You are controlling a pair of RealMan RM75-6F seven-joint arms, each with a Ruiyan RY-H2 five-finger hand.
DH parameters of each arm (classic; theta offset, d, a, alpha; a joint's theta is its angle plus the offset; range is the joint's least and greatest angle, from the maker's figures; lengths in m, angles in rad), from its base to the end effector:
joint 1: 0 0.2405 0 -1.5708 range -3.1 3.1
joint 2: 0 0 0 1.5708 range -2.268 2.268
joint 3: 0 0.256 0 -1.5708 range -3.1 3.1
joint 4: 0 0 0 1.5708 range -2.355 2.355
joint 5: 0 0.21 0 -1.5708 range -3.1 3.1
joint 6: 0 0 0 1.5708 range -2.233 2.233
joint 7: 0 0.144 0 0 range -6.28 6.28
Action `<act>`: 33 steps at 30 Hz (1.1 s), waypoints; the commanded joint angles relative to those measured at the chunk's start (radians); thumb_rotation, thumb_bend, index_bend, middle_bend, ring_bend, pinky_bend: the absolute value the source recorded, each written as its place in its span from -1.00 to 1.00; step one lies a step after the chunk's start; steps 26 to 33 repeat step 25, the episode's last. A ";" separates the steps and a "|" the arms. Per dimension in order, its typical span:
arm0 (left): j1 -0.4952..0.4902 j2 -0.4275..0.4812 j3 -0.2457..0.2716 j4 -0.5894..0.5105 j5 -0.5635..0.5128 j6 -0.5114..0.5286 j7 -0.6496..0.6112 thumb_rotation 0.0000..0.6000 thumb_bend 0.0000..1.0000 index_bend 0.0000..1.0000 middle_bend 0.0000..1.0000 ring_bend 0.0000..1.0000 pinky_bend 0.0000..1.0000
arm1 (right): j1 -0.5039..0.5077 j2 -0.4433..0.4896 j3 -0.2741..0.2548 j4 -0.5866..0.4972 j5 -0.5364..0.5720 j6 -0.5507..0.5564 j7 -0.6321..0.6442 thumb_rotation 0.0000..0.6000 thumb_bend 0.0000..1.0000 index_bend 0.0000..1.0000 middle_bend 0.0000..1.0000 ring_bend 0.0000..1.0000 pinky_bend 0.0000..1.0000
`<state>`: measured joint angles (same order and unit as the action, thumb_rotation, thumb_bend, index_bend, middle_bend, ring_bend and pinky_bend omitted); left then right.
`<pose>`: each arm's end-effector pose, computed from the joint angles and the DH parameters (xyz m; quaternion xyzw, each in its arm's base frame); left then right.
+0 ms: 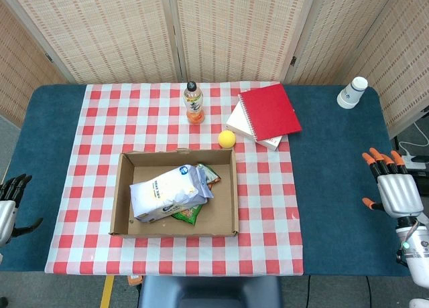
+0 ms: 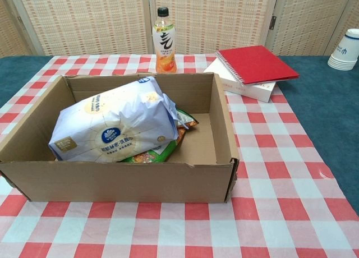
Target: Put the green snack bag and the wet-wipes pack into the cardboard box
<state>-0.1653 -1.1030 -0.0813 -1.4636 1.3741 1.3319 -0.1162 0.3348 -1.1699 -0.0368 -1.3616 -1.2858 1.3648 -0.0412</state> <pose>-0.3479 0.2164 0.1766 -0.5846 -0.4136 -0.3501 0.6038 -0.3430 -0.2536 0.1624 0.6393 -0.3350 0.3029 0.6224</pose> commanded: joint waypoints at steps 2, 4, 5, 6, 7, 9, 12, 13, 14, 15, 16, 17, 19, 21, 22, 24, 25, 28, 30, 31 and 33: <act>0.002 -0.003 0.000 0.002 0.002 0.006 0.004 1.00 -0.60 -0.96 -1.00 -1.00 -0.82 | -0.019 -0.055 0.005 0.067 -0.047 0.010 0.082 1.00 -1.00 -0.77 -0.97 -1.00 -1.00; 0.001 -0.005 -0.001 0.001 0.002 0.008 0.010 1.00 -0.60 -0.96 -1.00 -1.00 -0.82 | -0.021 -0.078 0.009 0.103 -0.085 0.025 0.112 1.00 -1.00 -0.77 -0.97 -1.00 -1.00; 0.001 -0.006 -0.001 0.002 0.001 0.008 0.013 1.00 -0.60 -0.96 -1.00 -1.00 -0.82 | -0.021 -0.086 0.011 0.112 -0.099 0.031 0.121 1.00 -1.00 -0.77 -0.97 -1.00 -1.00; 0.001 -0.007 -0.001 0.003 -0.001 0.006 0.016 1.00 -0.60 -0.96 -1.00 -1.00 -0.82 | -0.022 -0.095 0.012 0.120 -0.114 0.033 0.131 1.00 -1.00 -0.77 -0.97 -1.00 -1.00; 0.001 -0.008 -0.002 0.003 -0.004 0.004 0.018 1.00 -0.60 -0.96 -1.00 -1.00 -0.82 | -0.022 -0.101 0.013 0.126 -0.123 0.032 0.139 1.00 -1.00 -0.77 -0.97 -1.00 -1.00; 0.000 -0.009 -0.003 0.006 -0.011 -0.001 0.022 1.00 -0.60 -0.96 -1.00 -1.00 -0.82 | -0.021 -0.115 0.017 0.139 -0.137 0.026 0.152 1.00 -1.00 -0.77 -0.97 -1.00 -1.00; 0.000 -0.007 -0.004 0.006 -0.020 -0.007 0.027 1.00 -0.60 -0.96 -1.00 -1.00 -0.82 | -0.019 -0.126 0.024 0.145 -0.150 0.021 0.154 1.00 -1.00 -0.77 -0.96 -1.00 -1.00; 0.001 -0.006 -0.005 0.005 -0.022 -0.007 0.027 1.00 -0.60 -0.96 -1.00 -1.00 -0.82 | -0.019 -0.128 0.027 0.145 -0.153 0.017 0.153 1.00 -1.00 -0.78 -0.96 -1.00 -1.00; 0.001 -0.006 -0.006 0.004 -0.022 -0.005 0.027 1.00 -0.60 -0.96 -1.00 -1.00 -0.82 | -0.018 -0.128 0.029 0.144 -0.156 0.015 0.150 1.00 -1.00 -0.78 -0.96 -1.00 -1.00; 0.001 -0.005 -0.007 0.004 -0.021 -0.003 0.026 1.00 -0.60 -0.96 -1.00 -1.00 -0.82 | -0.019 -0.127 0.032 0.142 -0.157 0.012 0.145 1.00 -1.00 -0.78 -0.97 -1.00 -1.00; 0.001 -0.005 -0.007 0.003 -0.021 -0.002 0.026 1.00 -0.60 -0.96 -1.00 -1.00 -0.82 | -0.020 -0.125 0.035 0.140 -0.157 0.010 0.139 1.00 -1.00 -0.78 -0.97 -1.00 -1.00; 0.001 -0.006 -0.007 0.003 -0.020 -0.002 0.026 1.00 -0.60 -0.96 -1.00 -1.00 -0.82 | -0.020 -0.123 0.038 0.138 -0.155 0.007 0.134 1.00 -1.00 -0.78 -0.96 -1.00 -1.00; -0.001 -0.005 -0.008 0.004 -0.021 -0.006 0.026 1.00 -0.60 -0.96 -1.00 -1.00 -0.82 | -0.023 -0.116 0.047 0.130 -0.152 0.005 0.126 1.00 -1.00 -0.78 -0.96 -1.00 -1.00; -0.003 -0.006 -0.008 0.004 -0.022 -0.010 0.028 1.00 -0.60 -0.96 -1.00 -1.00 -0.82 | -0.026 -0.112 0.054 0.125 -0.153 0.006 0.125 1.00 -1.00 -0.78 -0.96 -1.00 -1.00; -0.003 -0.007 -0.007 0.004 -0.022 -0.011 0.029 1.00 -0.60 -0.96 -1.00 -1.00 -0.82 | -0.027 -0.111 0.056 0.123 -0.154 0.006 0.126 1.00 -1.00 -0.78 -0.96 -1.00 -1.00; -0.003 -0.006 -0.005 0.002 -0.021 -0.012 0.031 1.00 -0.60 -0.96 -1.00 -1.00 -0.82 | -0.028 -0.109 0.058 0.118 -0.160 0.003 0.125 1.00 -1.00 -0.77 -0.97 -1.00 -1.00; -0.003 -0.006 -0.005 0.001 -0.019 -0.011 0.031 1.00 -0.60 -0.96 -1.00 -1.00 -0.82 | -0.029 -0.108 0.059 0.117 -0.163 0.002 0.123 1.00 -1.00 -0.77 -0.96 -1.00 -1.00; -0.003 -0.006 -0.005 0.001 -0.019 -0.011 0.031 1.00 -0.60 -0.96 -1.00 -1.00 -0.82 | -0.029 -0.108 0.059 0.117 -0.163 0.002 0.123 1.00 -1.00 -0.77 -0.96 -1.00 -1.00; -0.003 -0.006 -0.005 0.001 -0.019 -0.011 0.031 1.00 -0.60 -0.96 -1.00 -1.00 -0.82 | -0.029 -0.108 0.059 0.117 -0.163 0.002 0.123 1.00 -1.00 -0.77 -0.96 -1.00 -1.00; -0.003 -0.006 -0.005 0.001 -0.019 -0.011 0.031 1.00 -0.60 -0.96 -1.00 -1.00 -0.82 | -0.029 -0.108 0.059 0.117 -0.163 0.002 0.123 1.00 -1.00 -0.77 -0.96 -1.00 -1.00; -0.003 -0.006 -0.005 0.001 -0.019 -0.011 0.031 1.00 -0.60 -0.96 -1.00 -1.00 -0.82 | -0.029 -0.108 0.059 0.117 -0.163 0.002 0.123 1.00 -1.00 -0.77 -0.96 -1.00 -1.00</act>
